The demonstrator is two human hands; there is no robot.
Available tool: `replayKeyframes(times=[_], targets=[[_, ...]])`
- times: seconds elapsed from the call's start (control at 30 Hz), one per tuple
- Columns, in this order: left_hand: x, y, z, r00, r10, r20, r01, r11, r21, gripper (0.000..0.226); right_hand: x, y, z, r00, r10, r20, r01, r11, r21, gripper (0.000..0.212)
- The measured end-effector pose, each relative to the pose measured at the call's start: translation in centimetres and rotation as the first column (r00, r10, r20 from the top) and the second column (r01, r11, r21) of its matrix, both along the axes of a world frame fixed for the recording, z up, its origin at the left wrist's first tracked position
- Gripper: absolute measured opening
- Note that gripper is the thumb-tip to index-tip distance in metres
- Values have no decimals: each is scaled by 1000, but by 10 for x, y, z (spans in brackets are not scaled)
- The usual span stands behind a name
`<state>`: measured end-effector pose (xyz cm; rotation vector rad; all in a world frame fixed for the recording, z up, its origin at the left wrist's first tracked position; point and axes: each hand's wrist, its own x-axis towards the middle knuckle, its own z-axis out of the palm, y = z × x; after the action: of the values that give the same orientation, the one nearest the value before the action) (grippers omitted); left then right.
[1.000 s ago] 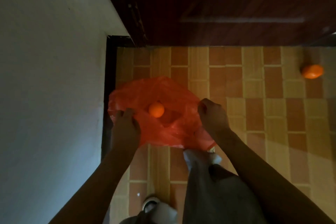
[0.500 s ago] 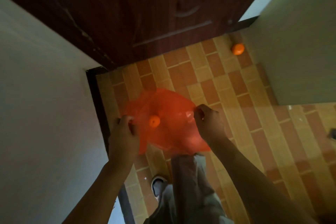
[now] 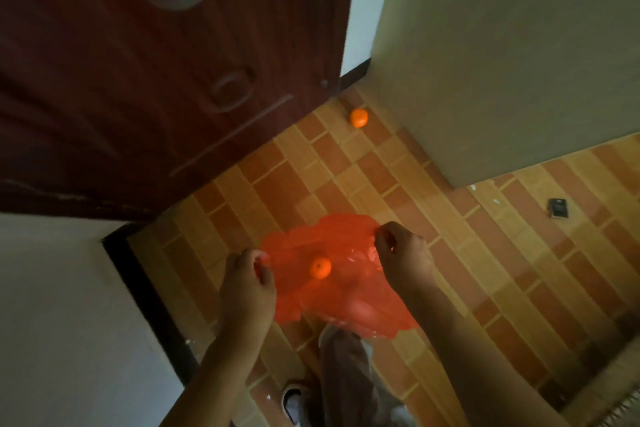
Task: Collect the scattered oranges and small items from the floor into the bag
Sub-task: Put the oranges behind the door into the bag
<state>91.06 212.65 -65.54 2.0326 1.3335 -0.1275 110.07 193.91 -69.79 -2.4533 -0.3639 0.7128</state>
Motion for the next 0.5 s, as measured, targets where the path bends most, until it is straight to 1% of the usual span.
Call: replayKeyframes(times=[0.3, 0.5], targets=[[123, -7, 2, 983, -180, -39, 181, 983, 26, 23, 73, -45, 2, 988, -149, 27, 151, 986, -75, 14], [168, -2, -7, 963, -262, -54, 261, 965, -33, 25, 94, -48, -5, 972, -235, 11, 235, 968, -90, 15]])
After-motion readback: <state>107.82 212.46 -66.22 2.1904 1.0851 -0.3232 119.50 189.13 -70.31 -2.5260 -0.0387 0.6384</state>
